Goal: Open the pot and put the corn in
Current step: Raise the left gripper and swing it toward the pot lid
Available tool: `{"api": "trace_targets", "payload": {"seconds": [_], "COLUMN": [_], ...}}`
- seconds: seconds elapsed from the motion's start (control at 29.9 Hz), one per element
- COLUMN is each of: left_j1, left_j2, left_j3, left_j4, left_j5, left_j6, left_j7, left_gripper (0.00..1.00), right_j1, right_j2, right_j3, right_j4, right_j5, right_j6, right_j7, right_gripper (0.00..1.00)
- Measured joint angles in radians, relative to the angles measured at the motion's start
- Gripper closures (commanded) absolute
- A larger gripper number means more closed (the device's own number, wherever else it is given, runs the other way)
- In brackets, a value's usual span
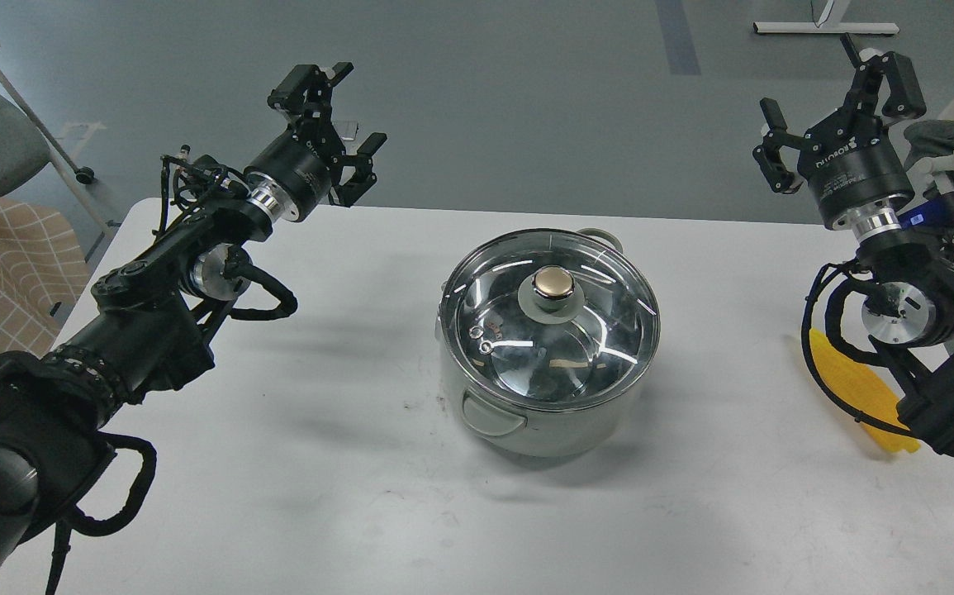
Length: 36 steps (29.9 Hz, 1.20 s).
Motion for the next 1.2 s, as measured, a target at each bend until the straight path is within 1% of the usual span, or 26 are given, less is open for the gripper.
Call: {"api": "trace_targets", "payload": {"seconds": [0.54,0.8,1.2], "left_j1": [0.005,0.005,0.003], "left_j2": [-0.024,-0.018,-0.037], "left_j3": [-0.021,-0.062,-0.064], "left_j4": [-0.034,-0.060,-0.069], "left_j5": [0.001,0.001,0.001], "left_j6": [0.000,0.000,0.000], "left_j7": [-0.003,-0.004,-0.003], "left_gripper": [0.02,0.02,0.02], "right_j1": [-0.006,-0.006,0.000], "right_j2": [-0.016,-0.030,-0.034], "right_j3": [0.026,0.028,0.034], "right_j4": [0.013,0.032,0.038], "right_j5": [0.008,0.009,0.009], "right_j6": [-0.004,-0.003,-0.003], "right_j7": [0.000,0.000,0.000], "right_gripper": [0.00,0.00,0.00]}}
